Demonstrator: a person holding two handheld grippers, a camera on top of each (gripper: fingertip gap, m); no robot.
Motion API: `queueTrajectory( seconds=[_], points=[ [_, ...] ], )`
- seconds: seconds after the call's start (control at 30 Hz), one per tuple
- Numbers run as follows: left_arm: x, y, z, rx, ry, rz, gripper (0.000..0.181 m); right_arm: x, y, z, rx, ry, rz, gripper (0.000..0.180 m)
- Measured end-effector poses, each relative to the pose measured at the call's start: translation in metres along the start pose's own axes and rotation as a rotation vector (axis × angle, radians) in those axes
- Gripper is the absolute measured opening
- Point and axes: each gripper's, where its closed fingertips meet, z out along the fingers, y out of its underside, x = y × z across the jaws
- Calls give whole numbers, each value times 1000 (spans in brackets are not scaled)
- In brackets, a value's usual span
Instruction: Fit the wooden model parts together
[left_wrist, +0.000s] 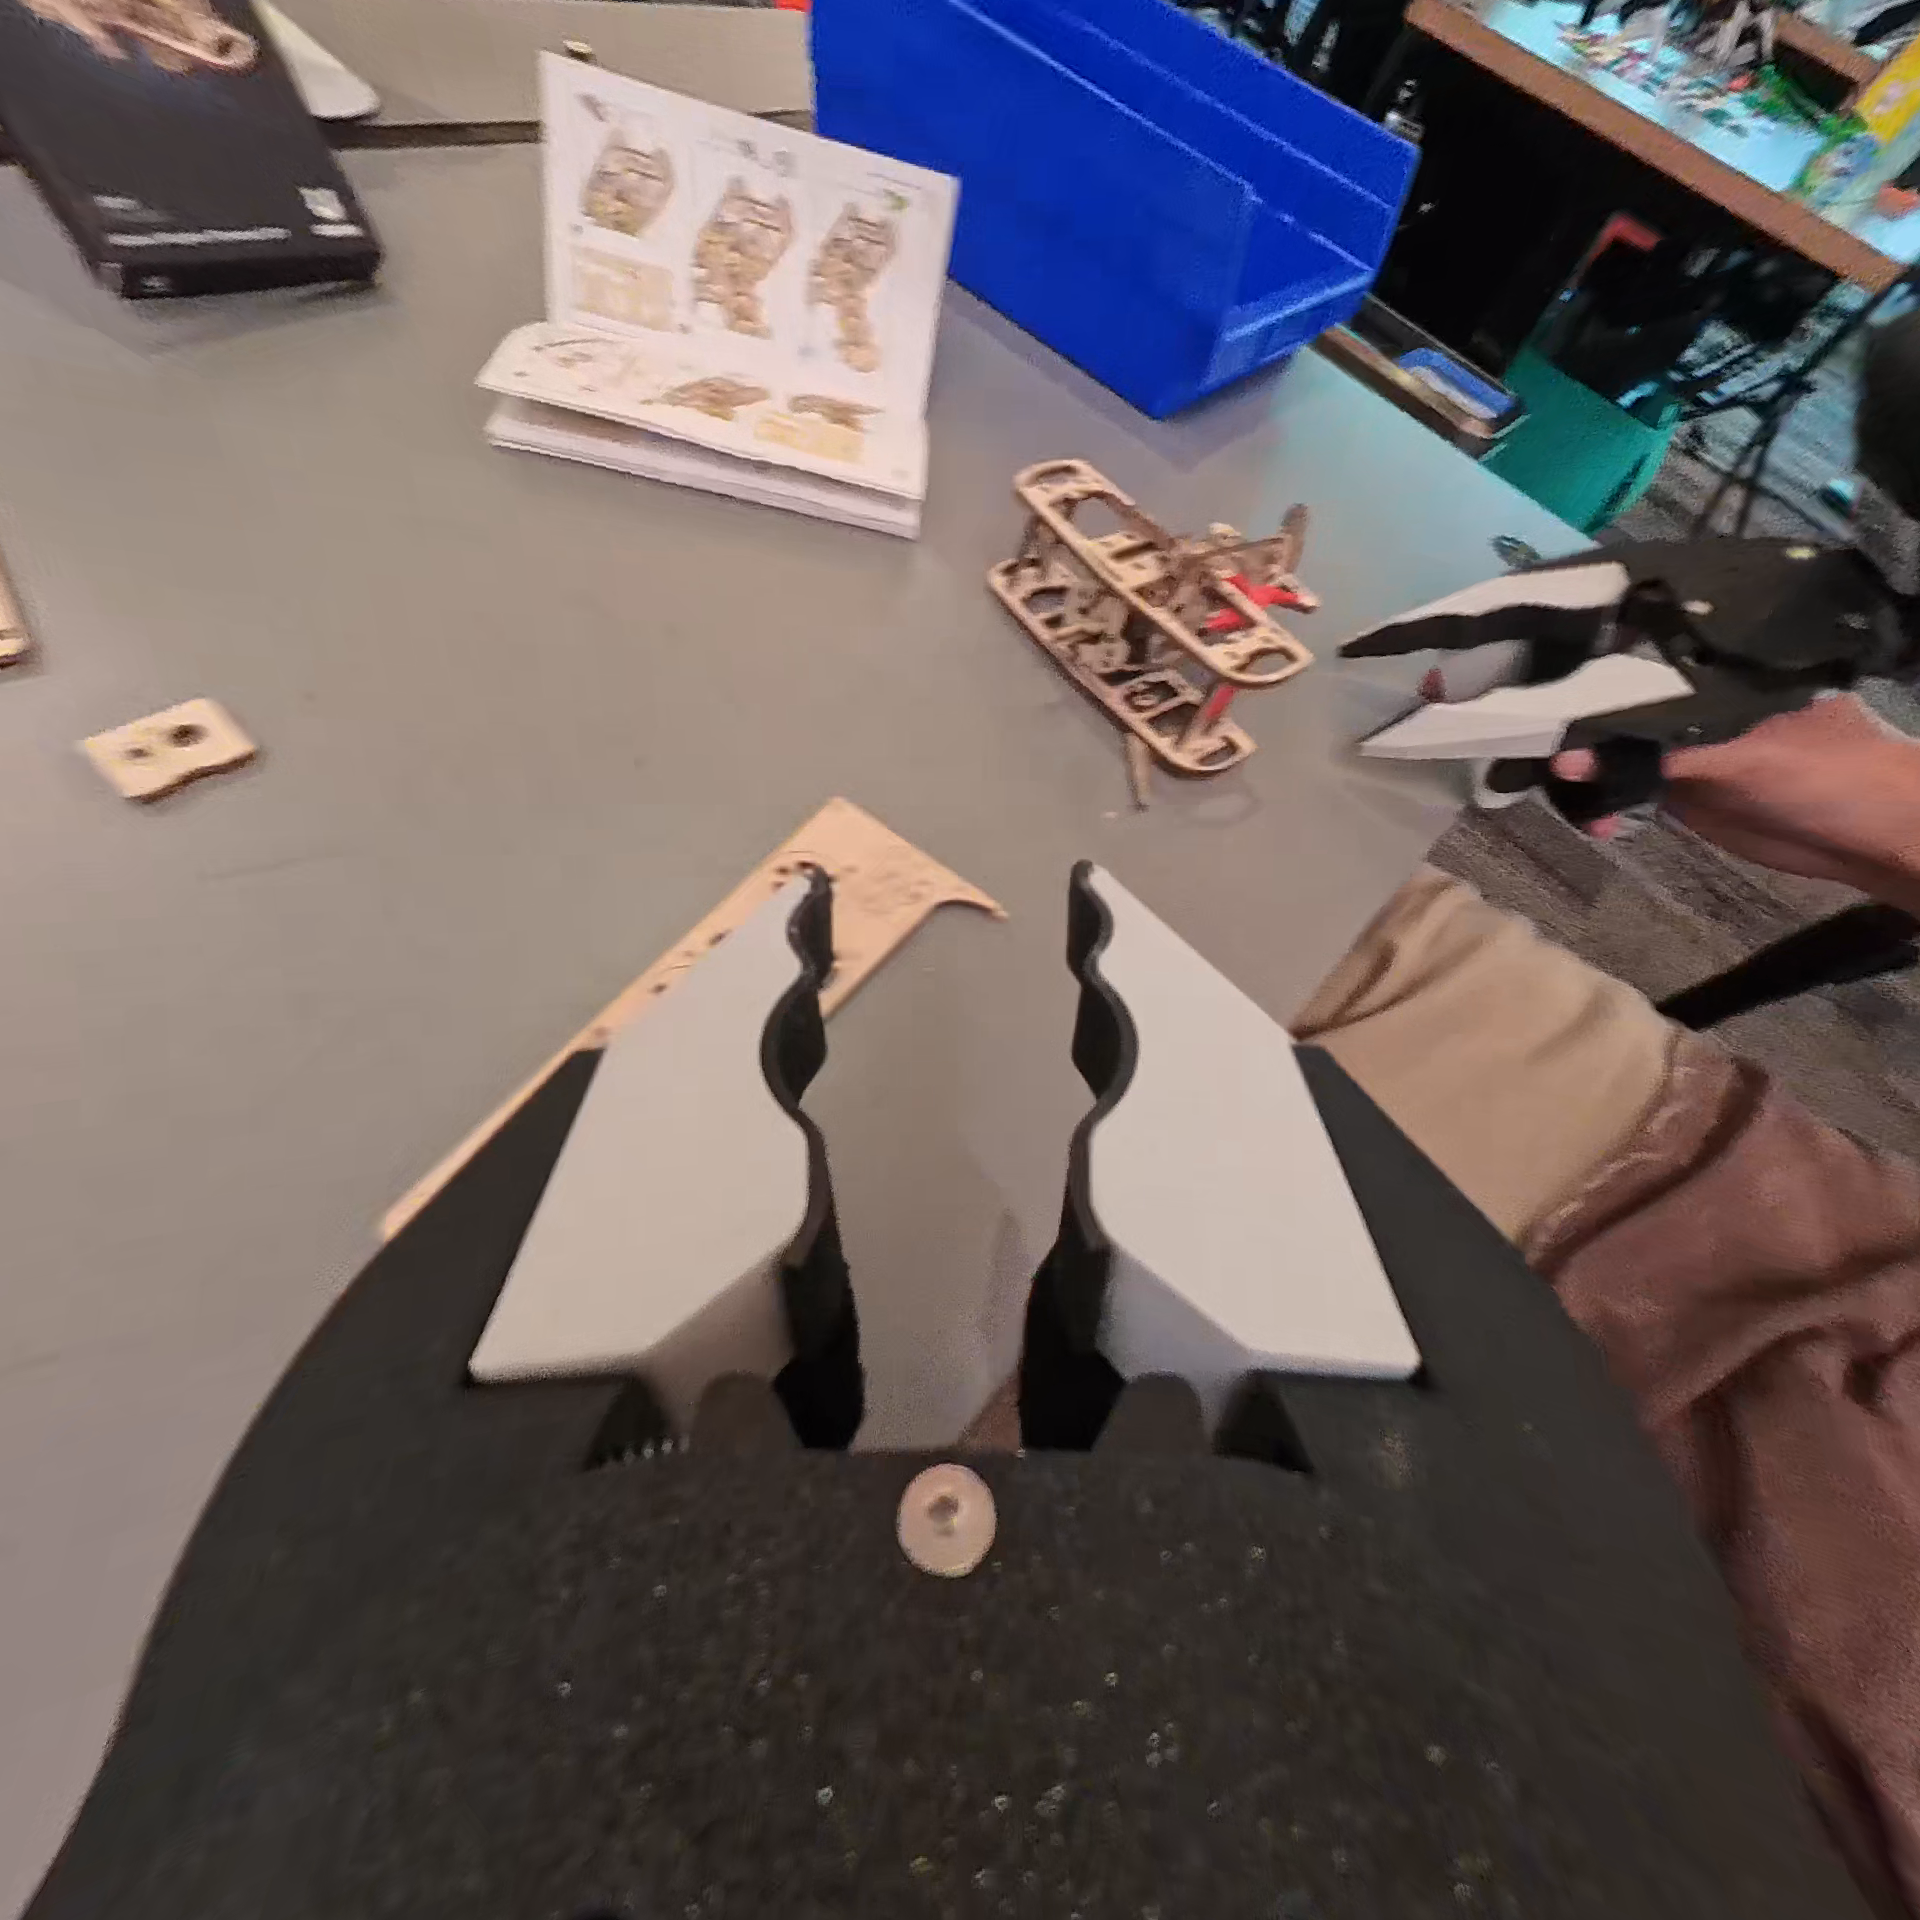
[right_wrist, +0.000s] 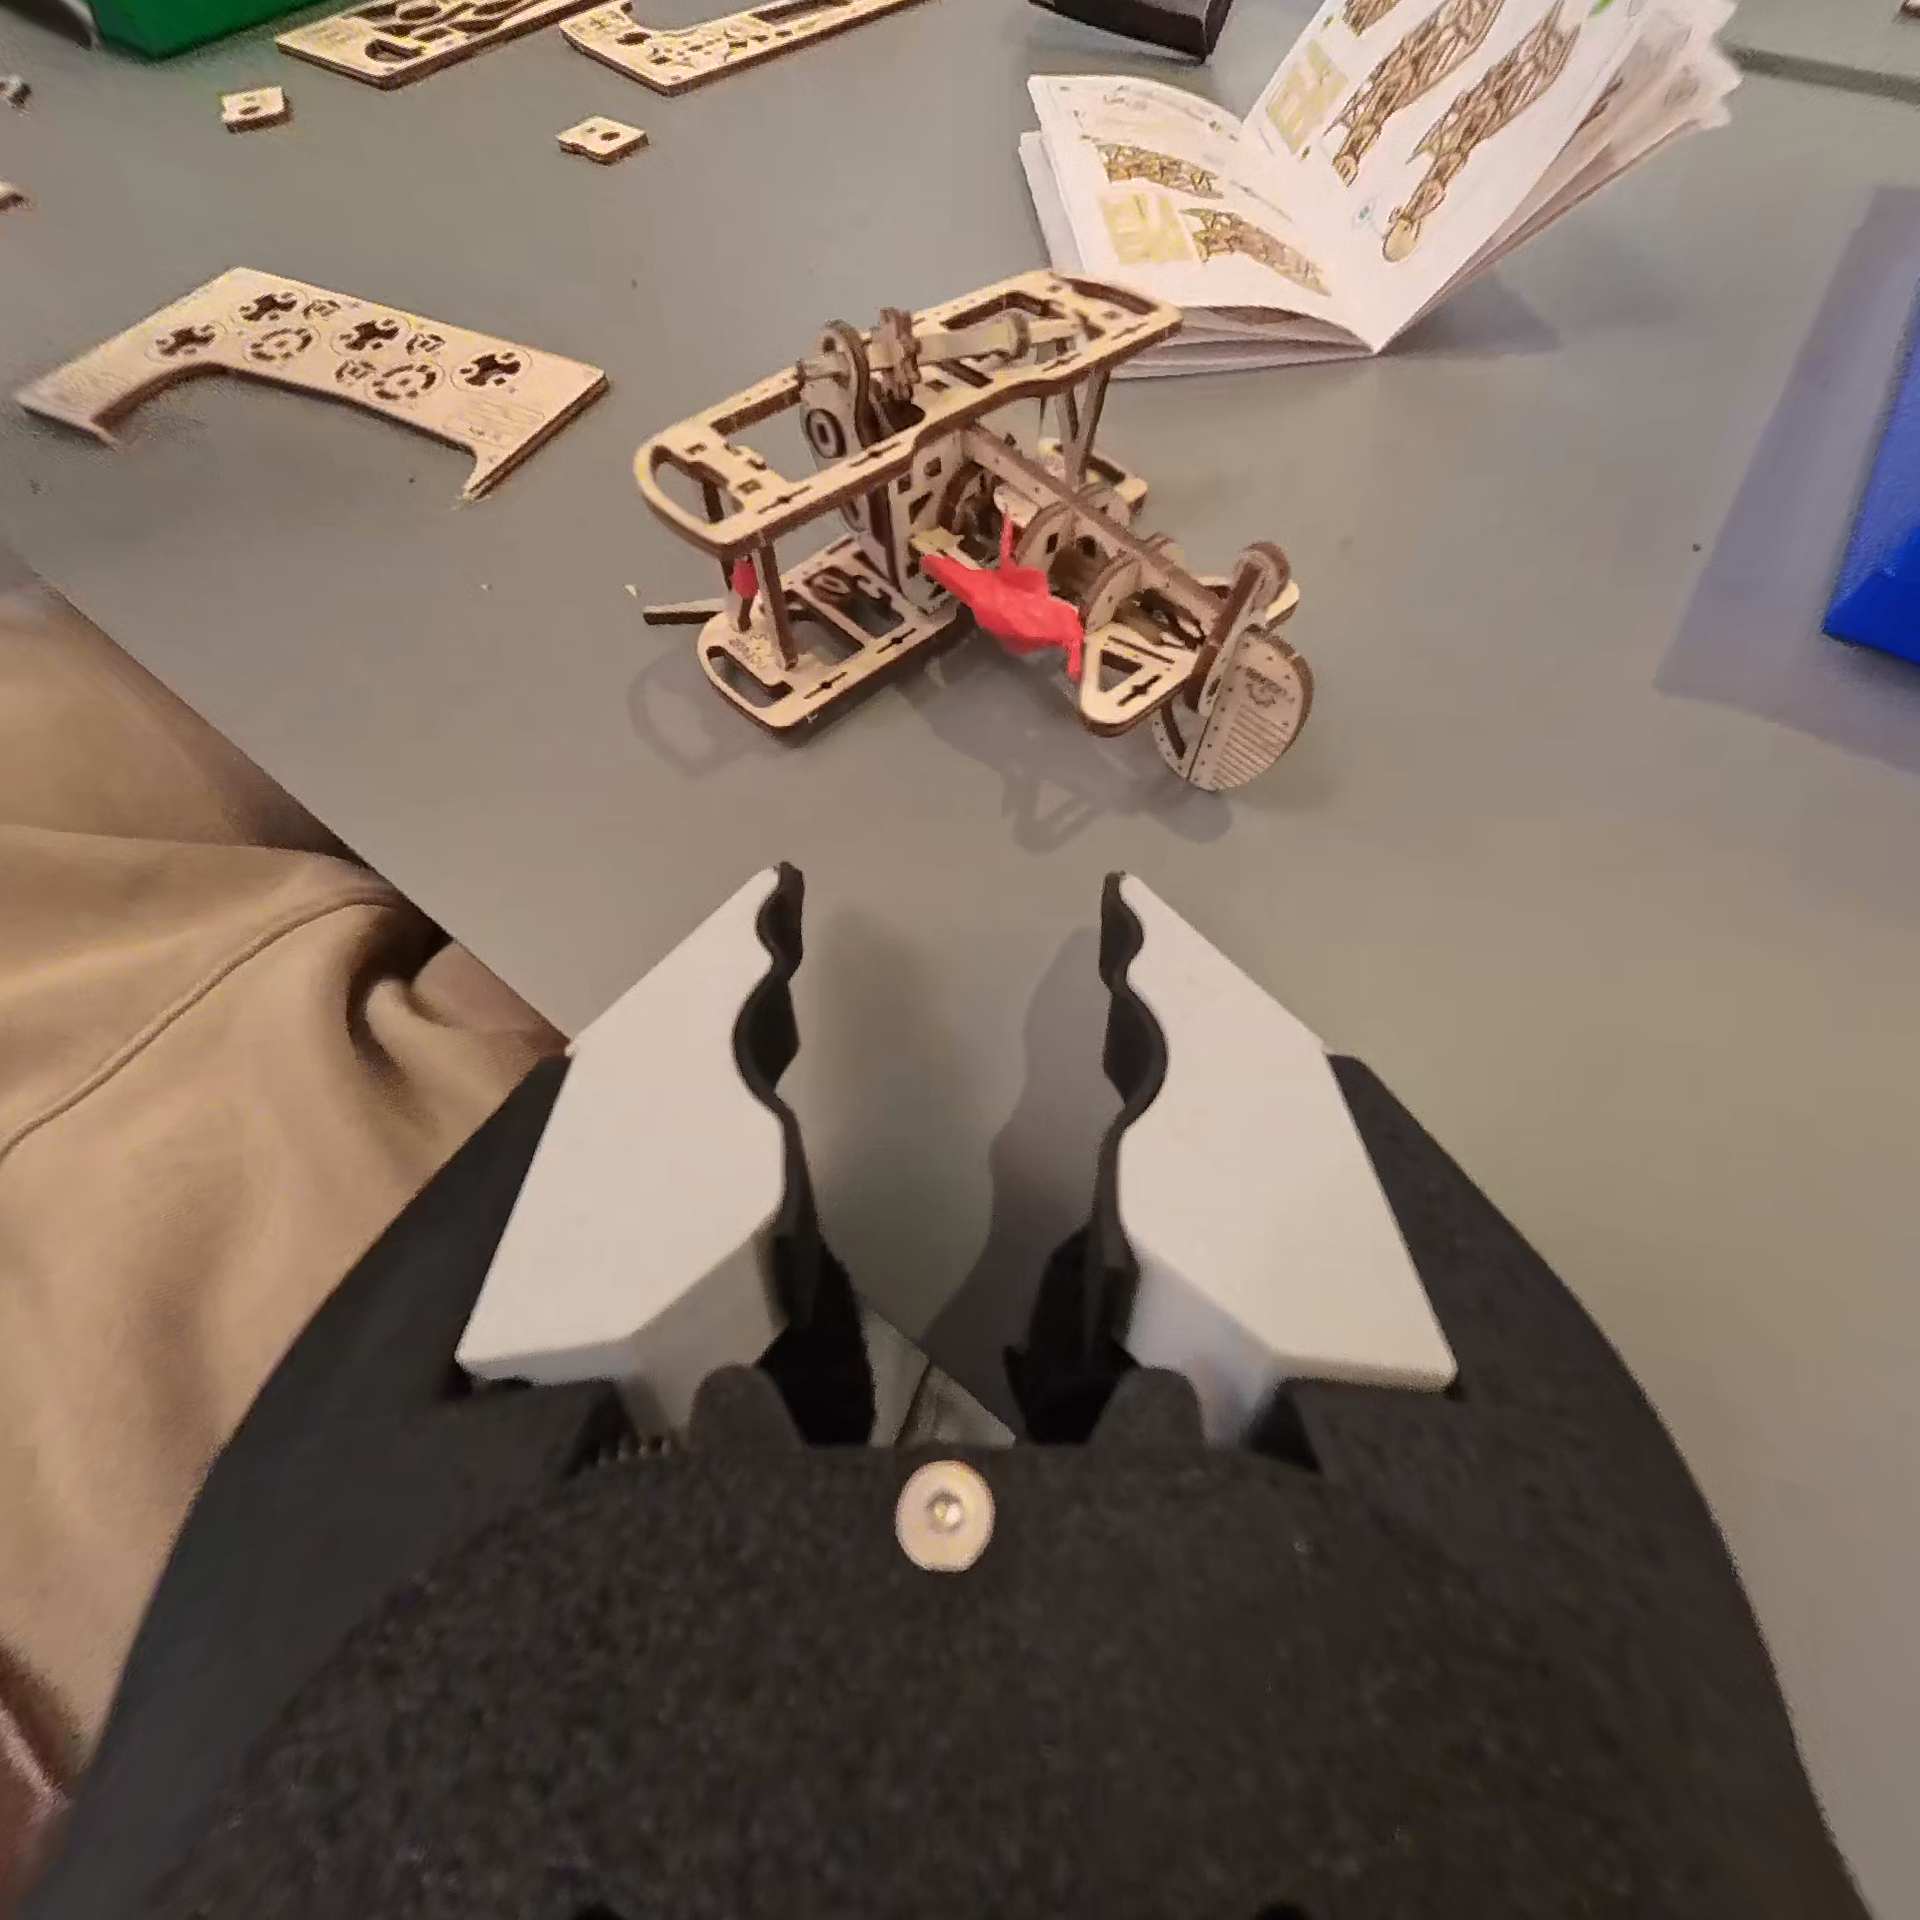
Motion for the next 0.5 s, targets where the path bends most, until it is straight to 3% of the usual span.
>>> queueTrajectory(
  seconds=[0.27, 0.5],
  points=[
    [-40, -19, -27, 165, -24, -257, 33, -6, -2, 5, 6, 25, -39, 56],
    [-34, -8, -20, 114, -16, -269, 28, -7, -2, 6, -8, 0, -39, 54]
  ],
)
